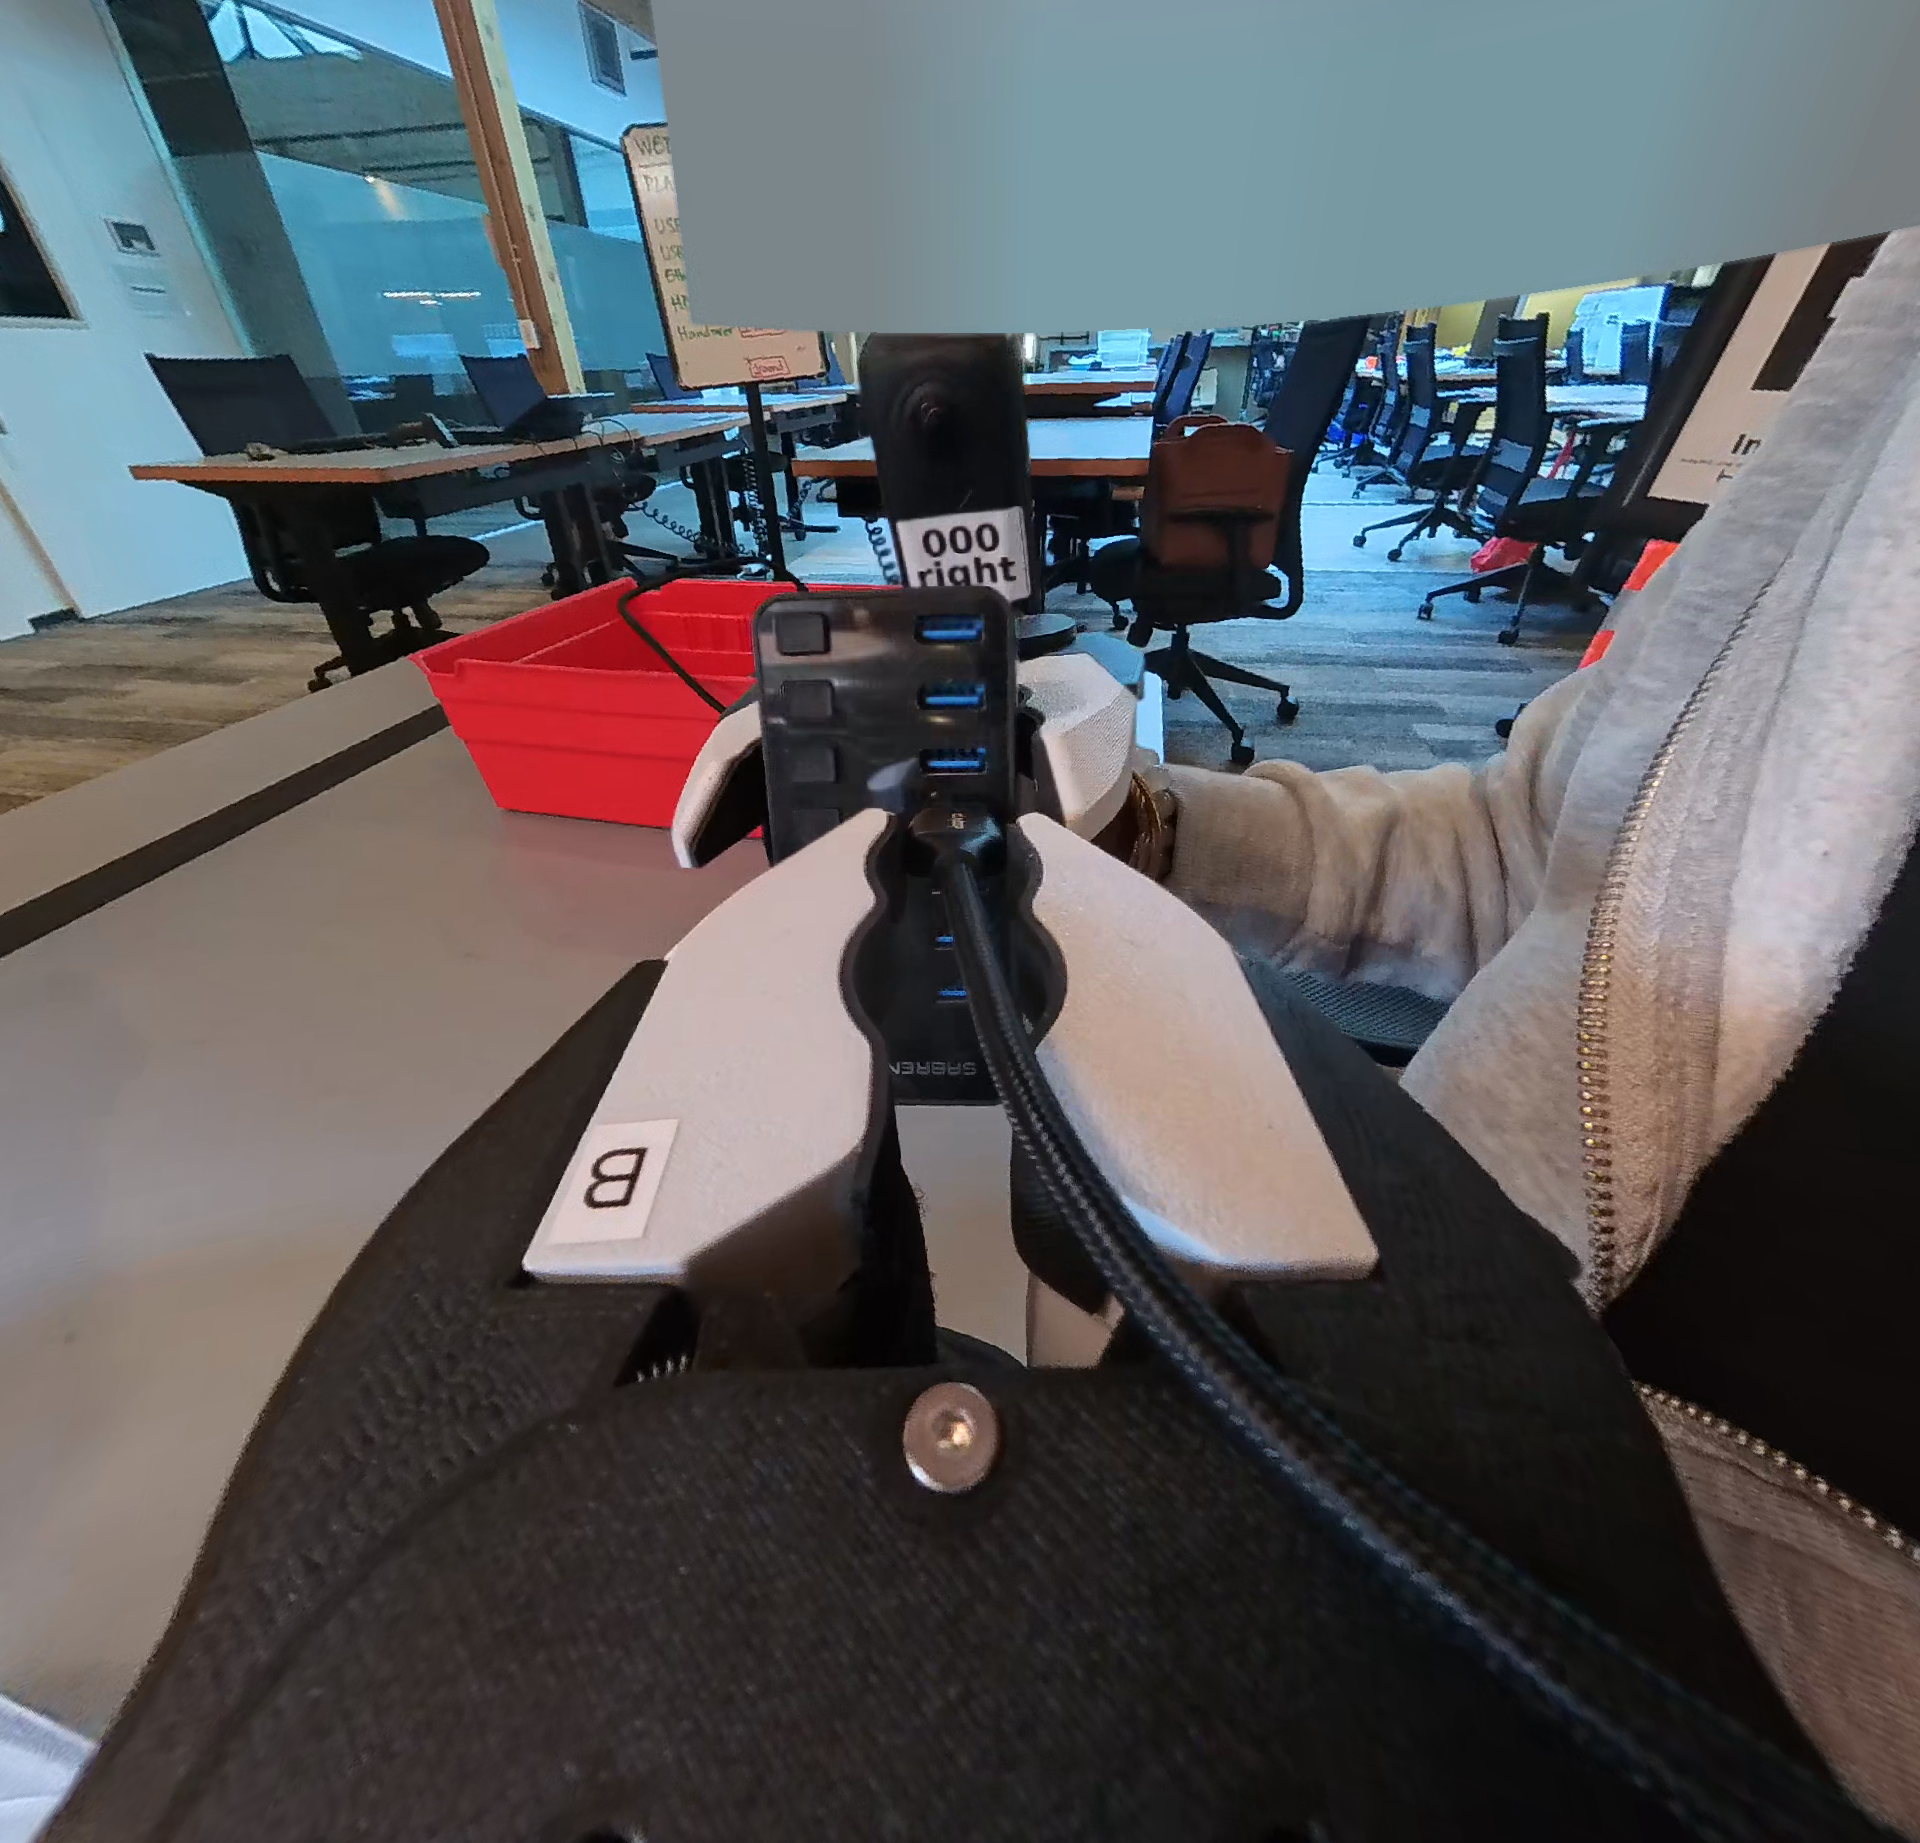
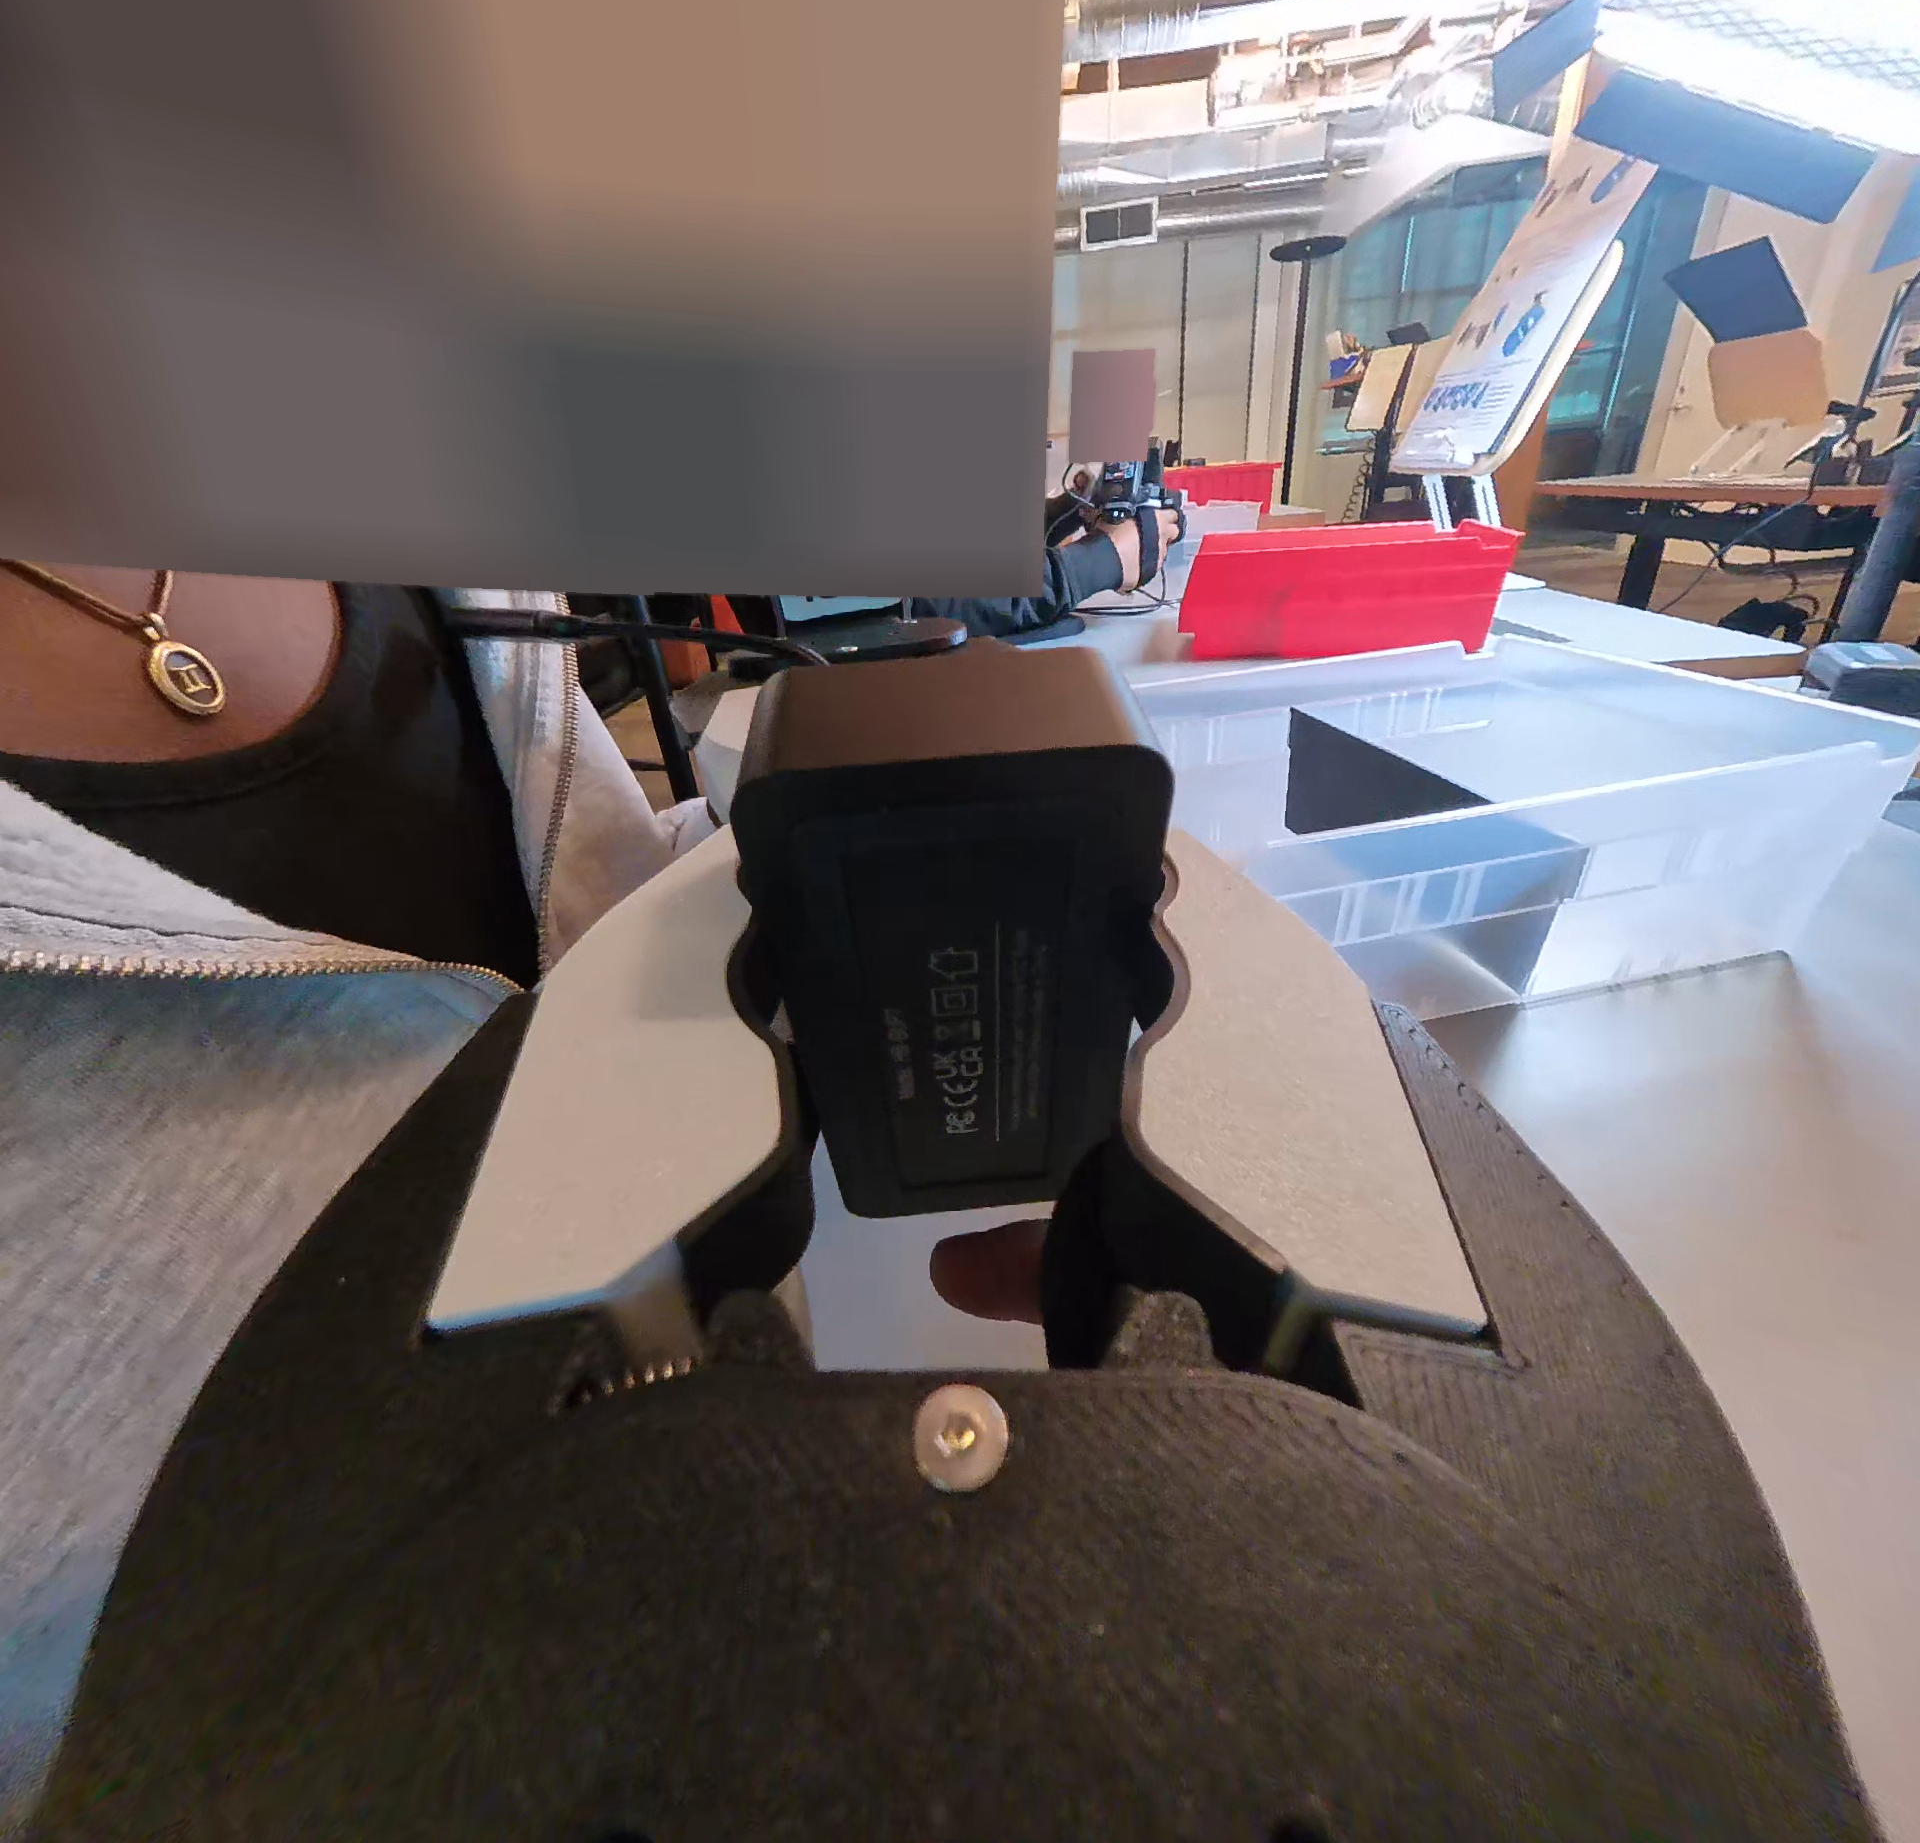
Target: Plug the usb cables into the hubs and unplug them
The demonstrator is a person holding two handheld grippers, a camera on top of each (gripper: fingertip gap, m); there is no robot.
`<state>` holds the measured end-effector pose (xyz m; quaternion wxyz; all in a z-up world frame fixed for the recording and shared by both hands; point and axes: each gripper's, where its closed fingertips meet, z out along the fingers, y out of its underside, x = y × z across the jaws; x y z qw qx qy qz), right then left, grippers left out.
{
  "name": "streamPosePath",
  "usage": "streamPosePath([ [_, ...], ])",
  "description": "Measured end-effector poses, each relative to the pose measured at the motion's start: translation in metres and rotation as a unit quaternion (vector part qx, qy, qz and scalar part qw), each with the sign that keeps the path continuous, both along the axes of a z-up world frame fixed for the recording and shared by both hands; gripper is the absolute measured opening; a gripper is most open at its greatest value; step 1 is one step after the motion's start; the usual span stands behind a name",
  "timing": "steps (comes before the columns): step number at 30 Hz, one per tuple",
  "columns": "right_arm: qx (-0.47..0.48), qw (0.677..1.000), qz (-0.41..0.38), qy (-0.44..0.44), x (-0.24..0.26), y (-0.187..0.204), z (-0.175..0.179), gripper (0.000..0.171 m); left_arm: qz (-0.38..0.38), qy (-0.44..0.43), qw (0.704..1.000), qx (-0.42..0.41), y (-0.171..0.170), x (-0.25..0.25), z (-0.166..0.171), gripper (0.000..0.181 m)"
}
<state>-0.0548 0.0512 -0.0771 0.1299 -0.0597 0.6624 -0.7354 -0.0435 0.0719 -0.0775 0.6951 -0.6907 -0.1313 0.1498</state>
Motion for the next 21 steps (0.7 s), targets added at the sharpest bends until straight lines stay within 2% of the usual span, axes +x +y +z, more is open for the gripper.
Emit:
streamPosePath([
  [5, 0.009, 1.0, 0.009, 0.013, 0.006, -0.001, 0.0, 0.068, -0.027, -0.021, 0.999, 0.01, 0.003, 0.004, -0.005, 0.019],
  [8, 0.003, 1.0, -0.008, 0.008, 0.002, -0.002, 0.0, 0.067, -0.011, -0.006, 1.0, 0.02, 0.003, 0.001, -0.007, 0.019],
  [14, -0.084, 0.995, -0.046, -0.017, -0.002, -0.001, 0.019, 0.067, 0.013, 0.039, 0.995, 0.091, 0.001, 0.001, 0.007, 0.019],
  [17, -0.133, 0.989, -0.038, -0.044, 0.001, 0.0, 0.03, 0.067, -0.001, 0.043, 0.992, 0.121, -0.001, 0.004, 0.015, 0.019],
  [21, -0.159, 0.984, -0.035, -0.067, 0.001, 0.001, 0.032, 0.067, 0.015, 0.062, 0.992, 0.108, -0.001, 0.004, 0.016, 0.019],
])
